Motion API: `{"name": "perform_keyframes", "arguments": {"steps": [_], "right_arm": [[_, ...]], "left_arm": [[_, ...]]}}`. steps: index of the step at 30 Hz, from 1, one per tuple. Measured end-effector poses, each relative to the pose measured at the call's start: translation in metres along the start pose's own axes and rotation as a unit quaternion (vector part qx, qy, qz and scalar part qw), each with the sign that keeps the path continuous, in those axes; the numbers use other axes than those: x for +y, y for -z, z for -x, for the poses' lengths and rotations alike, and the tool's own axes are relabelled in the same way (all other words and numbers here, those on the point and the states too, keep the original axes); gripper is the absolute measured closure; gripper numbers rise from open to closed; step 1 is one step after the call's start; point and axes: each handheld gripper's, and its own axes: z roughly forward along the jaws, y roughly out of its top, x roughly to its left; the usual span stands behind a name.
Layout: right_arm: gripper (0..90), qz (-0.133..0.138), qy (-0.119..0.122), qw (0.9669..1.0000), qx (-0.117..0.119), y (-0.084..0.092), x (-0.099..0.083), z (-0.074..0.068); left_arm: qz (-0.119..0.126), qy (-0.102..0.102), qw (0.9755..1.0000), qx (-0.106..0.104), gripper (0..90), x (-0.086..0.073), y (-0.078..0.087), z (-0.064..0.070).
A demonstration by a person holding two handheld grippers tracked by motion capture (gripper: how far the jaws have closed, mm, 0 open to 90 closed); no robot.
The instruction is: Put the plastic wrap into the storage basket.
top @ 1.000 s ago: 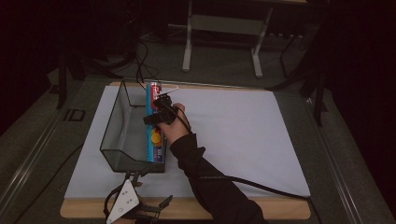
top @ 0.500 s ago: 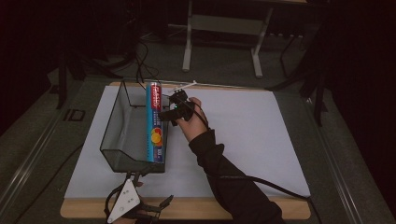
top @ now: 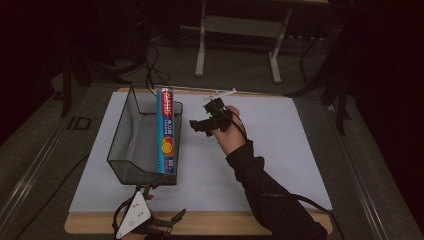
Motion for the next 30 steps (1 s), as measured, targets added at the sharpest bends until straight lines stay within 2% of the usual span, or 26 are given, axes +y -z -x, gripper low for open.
{"name": "perform_keyframes", "arguments": {"steps": [2,4,9,13,24,27,30], "right_arm": [[13.7,0.004,0.005,0.9999,-0.009,0.006,-0.005,0.006],[13.7,0.003,-0.002,1.0,-0.008,0.011,-0.011,0.011],[13.7,0.003,0.001,0.9999,-0.014,0.023,-0.026,0.025],[13.7,0.007,-0.007,0.9999,-0.006,0.035,-0.04,0.035],[13.6,0.015,-0.001,0.9998,-0.012,0.064,-0.081,0.05],[13.7,0.023,0.001,0.9995,-0.02,0.072,-0.093,0.053],[13.7,0.024,-0.004,0.9995,-0.022,0.077,-0.105,0.057]], "left_arm": [[-0.001,-0.001,1.0,-0.001,2.1,0.0,0.0,0.0],[-0.002,-0.001,1.0,-0.001,2.1,0.0,-0.001,0.0],[-0.003,-0.001,1.0,0.0,2.1,0.0,-0.001,0.0],[-0.003,0.0,1.0,0.001,2.0,-0.001,-0.002,0.0],[-0.008,-0.001,1.0,0.0,2.1,-0.001,-0.003,0.0],[-0.008,-0.002,1.0,0.001,2.1,-0.001,-0.004,0.0],[-0.008,-0.002,1.0,0.001,2.0,-0.001,-0.004,0.0]]}}
